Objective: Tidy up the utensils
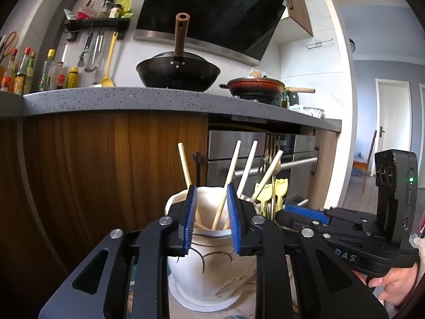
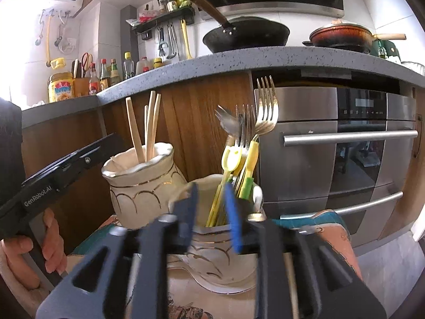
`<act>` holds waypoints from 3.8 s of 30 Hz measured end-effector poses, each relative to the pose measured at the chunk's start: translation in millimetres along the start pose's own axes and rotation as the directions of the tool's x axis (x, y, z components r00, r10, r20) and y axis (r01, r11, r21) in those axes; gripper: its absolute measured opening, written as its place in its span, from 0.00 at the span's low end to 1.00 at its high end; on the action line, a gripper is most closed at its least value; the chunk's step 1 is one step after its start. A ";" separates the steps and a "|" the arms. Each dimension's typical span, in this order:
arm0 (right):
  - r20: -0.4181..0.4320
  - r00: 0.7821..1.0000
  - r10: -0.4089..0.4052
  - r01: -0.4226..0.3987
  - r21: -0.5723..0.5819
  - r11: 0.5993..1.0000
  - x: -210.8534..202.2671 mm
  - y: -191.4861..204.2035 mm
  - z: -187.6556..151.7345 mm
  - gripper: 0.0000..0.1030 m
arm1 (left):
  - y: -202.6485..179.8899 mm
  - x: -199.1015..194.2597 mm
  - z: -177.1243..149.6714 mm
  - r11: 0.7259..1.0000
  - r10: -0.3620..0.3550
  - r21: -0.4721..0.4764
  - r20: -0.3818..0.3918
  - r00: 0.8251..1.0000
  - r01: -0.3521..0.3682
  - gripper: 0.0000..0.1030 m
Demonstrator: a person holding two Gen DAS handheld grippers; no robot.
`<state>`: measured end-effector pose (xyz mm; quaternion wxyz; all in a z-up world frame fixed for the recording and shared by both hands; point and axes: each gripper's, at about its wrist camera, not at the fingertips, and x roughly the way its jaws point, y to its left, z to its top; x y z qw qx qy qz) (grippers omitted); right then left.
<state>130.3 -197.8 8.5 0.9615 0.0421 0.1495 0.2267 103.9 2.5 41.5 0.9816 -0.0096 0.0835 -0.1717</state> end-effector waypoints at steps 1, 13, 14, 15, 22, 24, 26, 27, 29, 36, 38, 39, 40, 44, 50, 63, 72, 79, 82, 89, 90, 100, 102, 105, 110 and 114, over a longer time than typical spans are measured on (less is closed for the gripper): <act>0.005 1.000 -0.004 0.004 -0.001 1.000 -2.0 0.5 0.5 0.32 | 0.0 -1.3 0.2 1.000 0.000 -0.001 0.001 1.000 0.000 0.25; 0.002 0.998 -0.061 0.061 -0.008 0.998 -42.8 2.7 -14.4 0.38 | -3.9 -39.6 -10.6 0.999 0.040 -0.006 -0.028 0.999 -0.040 0.28; -0.001 0.998 -0.069 0.069 -0.012 0.998 -45.0 2.7 -15.8 0.40 | -4.7 -43.8 -14.2 0.999 0.051 -0.005 -0.041 0.998 -0.052 0.30; -0.004 0.997 -0.080 0.080 -0.019 0.997 -47.7 3.3 -17.7 0.44 | -5.1 -45.6 -16.5 0.998 0.058 -0.006 -0.047 0.997 -0.058 0.35; -0.009 0.993 -0.122 0.121 -0.033 0.992 -64.7 2.1 -27.6 0.69 | -2.8 -64.4 -36.4 0.989 0.138 -0.036 -0.097 0.986 -0.142 0.69; 0.001 0.990 -0.139 0.139 -0.043 0.989 -69.5 2.1 -30.8 0.77 | -4.4 -69.3 -39.0 0.986 0.162 -0.028 -0.090 0.983 -0.165 0.80; 0.016 0.988 -0.153 0.154 -0.062 0.986 -72.6 3.1 -33.3 0.83 | -7.5 -73.8 -42.0 0.982 0.187 -0.009 -0.079 0.979 -0.188 0.86; 0.027 0.987 -0.161 0.162 -0.072 0.984 -73.8 3.9 -34.3 0.87 | -8.9 -75.5 -43.2 0.980 0.200 0.002 -0.073 0.977 -0.201 0.89; 0.037 0.986 -0.160 0.163 -0.080 0.983 -74.6 4.4 -35.2 0.92 | -11.6 -76.8 -45.3 0.977 0.211 0.022 -0.059 0.976 -0.210 0.90; 0.059 0.980 -0.188 0.193 -0.084 0.978 -76.7 3.8 -34.8 0.95 | -18.9 -74.3 -48.0 0.977 0.208 0.064 -0.043 0.977 -0.205 0.93; 0.058 0.980 -0.188 0.192 -0.087 0.977 -76.4 4.1 -34.7 0.95 | -18.7 -72.8 -48.7 0.978 0.203 0.063 -0.053 0.978 -0.199 0.93; 0.056 0.980 -0.188 0.193 -0.088 0.977 -76.0 4.1 -34.6 0.95 | -18.5 -71.9 -48.8 0.979 0.200 0.060 -0.058 0.978 -0.197 0.93; 0.055 0.980 -0.189 0.194 -0.089 0.977 -75.7 4.1 -34.5 0.95 | -17.5 -71.1 -49.1 0.980 0.197 0.054 -0.064 0.978 -0.194 0.93; 0.054 0.981 -0.188 0.193 -0.098 0.976 -75.0 5.8 -34.7 0.95 | -14.5 -69.1 -51.1 0.980 0.200 0.038 -0.085 0.976 -0.197 0.94; 0.051 0.981 -0.185 0.189 -0.101 0.977 -74.5 6.2 -35.3 0.95 | -15.1 -69.1 -51.8 0.980 0.197 0.036 -0.091 0.976 -0.194 0.94; 0.051 0.981 -0.185 0.189 -0.102 0.977 -74.3 6.2 -35.2 0.95 | -15.2 -69.1 -51.7 0.980 0.196 0.037 -0.091 0.976 -0.193 0.94; 0.051 0.981 -0.185 0.189 -0.102 0.977 -74.3 6.2 -35.2 0.95 | -15.1 -69.0 -51.7 0.981 0.195 0.037 -0.091 0.976 -0.193 0.94; 0.051 0.981 -0.185 0.189 -0.102 0.977 -74.2 6.2 -35.1 0.95 | -15.8 -68.7 -51.5 0.980 0.200 0.034 -0.093 0.975 -0.197 0.95; 0.050 0.981 -0.185 0.189 -0.102 0.977 -74.1 6.5 -35.2 0.95 | -15.8 -69.0 -51.9 0.979 0.203 0.032 -0.094 0.975 -0.201 0.95; 0.050 0.981 -0.185 0.189 -0.102 0.977 -74.1 6.5 -35.1 0.95 | -15.8 -68.9 -52.4 0.979 0.201 0.034 -0.095 0.975 -0.199 0.95; 0.050 0.981 -0.185 0.189 -0.102 0.977 -74.0 6.4 -35.1 0.95 | -15.9 -68.3 -52.7 0.979 0.202 0.035 -0.096 0.975 -0.199 0.95; 0.050 0.981 -0.185 0.189 -0.102 0.977 -74.0 6.3 -34.9 0.95 | -15.8 -67.7 -52.5 0.979 0.204 0.036 -0.097 0.974 -0.201 0.95; 0.050 0.981 -0.185 0.190 -0.102 0.977 -74.0 6.4 -34.9 0.95 | -15.7 -67.0 -52.7 0.979 0.203 0.037 -0.099 0.974 -0.200 0.95; 0.050 0.981 -0.185 0.190 -0.102 0.977 -74.1 6.6 -34.9 0.95 | -15.9 -67.4 -52.5 0.979 0.203 0.036 -0.100 0.974 -0.201 0.95; 0.049 0.981 -0.185 0.189 -0.102 0.977 -74.1 6.5 -34.8 0.95 | -15.5 -66.4 -52.7 0.979 0.205 0.033 -0.107 0.973 -0.203 0.95; 0.049 0.981 -0.185 0.190 -0.102 0.977 -74.2 6.7 -34.8 0.95 | -15.9 -66.1 -52.9 0.979 0.206 0.035 -0.107 0.973 -0.203 0.95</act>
